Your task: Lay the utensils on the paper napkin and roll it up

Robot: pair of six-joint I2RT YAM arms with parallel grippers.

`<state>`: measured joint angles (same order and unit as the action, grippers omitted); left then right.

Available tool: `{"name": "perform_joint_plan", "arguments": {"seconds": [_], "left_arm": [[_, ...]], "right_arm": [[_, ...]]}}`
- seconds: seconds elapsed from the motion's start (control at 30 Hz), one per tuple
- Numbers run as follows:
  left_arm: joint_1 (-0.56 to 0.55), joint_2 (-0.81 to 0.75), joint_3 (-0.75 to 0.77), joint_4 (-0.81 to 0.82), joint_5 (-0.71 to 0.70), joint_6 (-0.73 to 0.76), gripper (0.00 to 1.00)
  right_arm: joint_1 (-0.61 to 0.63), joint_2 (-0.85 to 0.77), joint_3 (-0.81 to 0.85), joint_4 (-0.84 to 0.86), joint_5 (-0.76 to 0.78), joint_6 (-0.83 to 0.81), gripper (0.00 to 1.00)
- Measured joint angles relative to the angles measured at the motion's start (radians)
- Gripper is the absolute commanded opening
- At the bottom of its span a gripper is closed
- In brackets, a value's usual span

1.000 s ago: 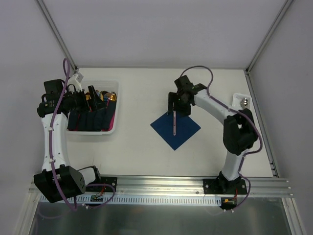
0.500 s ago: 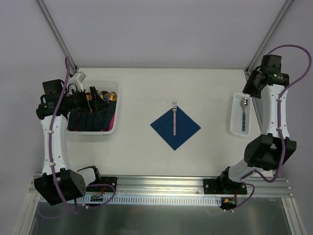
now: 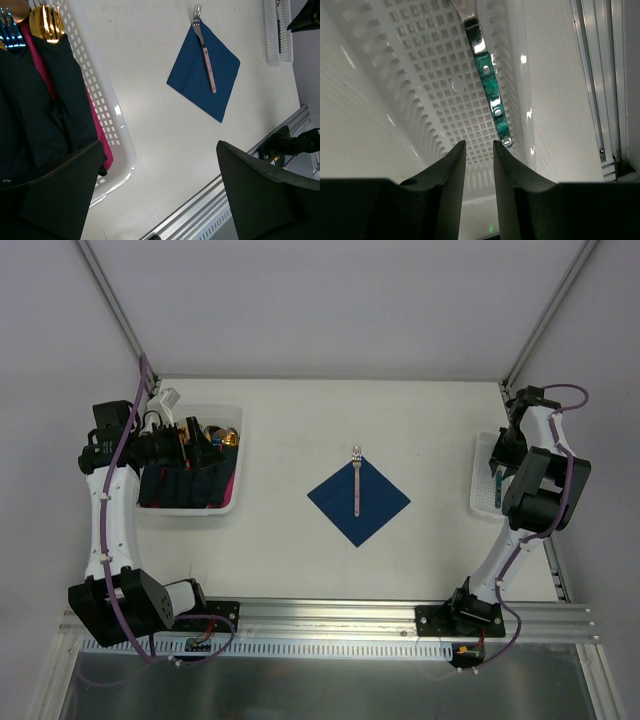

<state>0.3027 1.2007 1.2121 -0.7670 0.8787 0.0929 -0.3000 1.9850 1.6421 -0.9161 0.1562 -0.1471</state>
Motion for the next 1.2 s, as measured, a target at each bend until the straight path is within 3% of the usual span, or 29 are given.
{"name": "perform_joint_plan", "arguments": {"seconds": [0.8, 1.2], "left_arm": [[0.000, 0.090, 0.000, 0.000, 0.011, 0.020, 0.99], [0.000, 0.101, 0.000, 0.000, 0.011, 0.020, 0.99]], "right_arm": [[-0.008, 0.232, 0.147, 0.094, 0.031, -0.056, 0.46], [-0.010, 0.264, 0.192, 0.096, 0.001, -0.068, 0.10]]}}
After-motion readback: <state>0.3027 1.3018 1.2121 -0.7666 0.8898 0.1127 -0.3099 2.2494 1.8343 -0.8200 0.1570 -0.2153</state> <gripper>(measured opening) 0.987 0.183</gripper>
